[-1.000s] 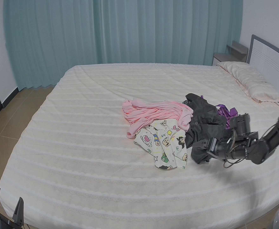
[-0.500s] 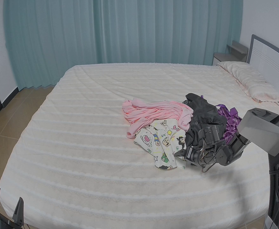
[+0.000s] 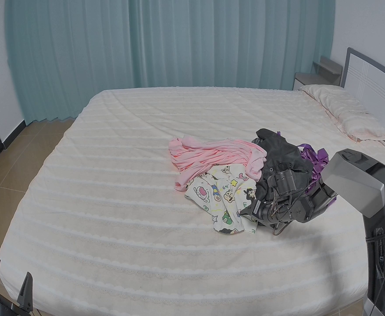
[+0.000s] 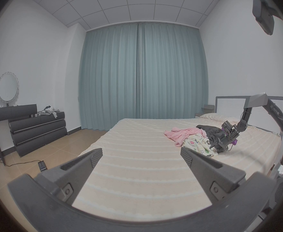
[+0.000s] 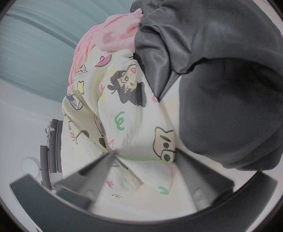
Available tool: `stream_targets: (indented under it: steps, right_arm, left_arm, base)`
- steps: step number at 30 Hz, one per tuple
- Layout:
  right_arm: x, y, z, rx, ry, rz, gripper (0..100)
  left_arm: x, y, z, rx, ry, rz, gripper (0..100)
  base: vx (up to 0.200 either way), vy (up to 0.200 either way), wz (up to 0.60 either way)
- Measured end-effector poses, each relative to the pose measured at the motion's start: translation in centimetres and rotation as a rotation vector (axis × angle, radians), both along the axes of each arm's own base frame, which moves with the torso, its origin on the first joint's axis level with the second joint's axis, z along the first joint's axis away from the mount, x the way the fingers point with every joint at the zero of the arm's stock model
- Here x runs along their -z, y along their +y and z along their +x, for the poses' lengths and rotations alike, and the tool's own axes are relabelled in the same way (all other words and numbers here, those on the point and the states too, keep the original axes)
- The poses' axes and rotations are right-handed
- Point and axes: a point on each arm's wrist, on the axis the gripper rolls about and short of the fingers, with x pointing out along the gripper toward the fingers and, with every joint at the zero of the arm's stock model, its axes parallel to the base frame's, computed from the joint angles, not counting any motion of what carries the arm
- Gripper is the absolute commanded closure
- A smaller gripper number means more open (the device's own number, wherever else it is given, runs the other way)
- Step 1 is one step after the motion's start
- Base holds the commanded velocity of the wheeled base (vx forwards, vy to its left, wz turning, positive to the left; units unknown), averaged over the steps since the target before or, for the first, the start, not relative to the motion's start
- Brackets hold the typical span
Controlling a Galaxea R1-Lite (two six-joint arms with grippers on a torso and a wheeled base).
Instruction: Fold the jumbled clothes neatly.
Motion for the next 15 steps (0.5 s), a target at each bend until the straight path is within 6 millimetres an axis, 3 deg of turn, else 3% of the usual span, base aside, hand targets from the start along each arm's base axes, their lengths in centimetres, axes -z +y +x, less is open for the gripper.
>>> stream_targets:
  steps: [9, 15]
  right_arm:
    - [0.1, -0.1, -0.2, 0.002, 0.006, -0.002, 100]
    - [-0.7, -0.7, -2.0, -0.008, 0.03, -0.01, 100]
  left_arm:
    - [0.0, 0.0, 0.0, 0.0, 0.0, 0.0, 0]
    - [0.0, 0.0, 0.0, -0.001, 0.0, 0.0, 0]
  base:
    - [0.0, 0.0, 0.0]
    - [0.0, 0.0, 0.0]
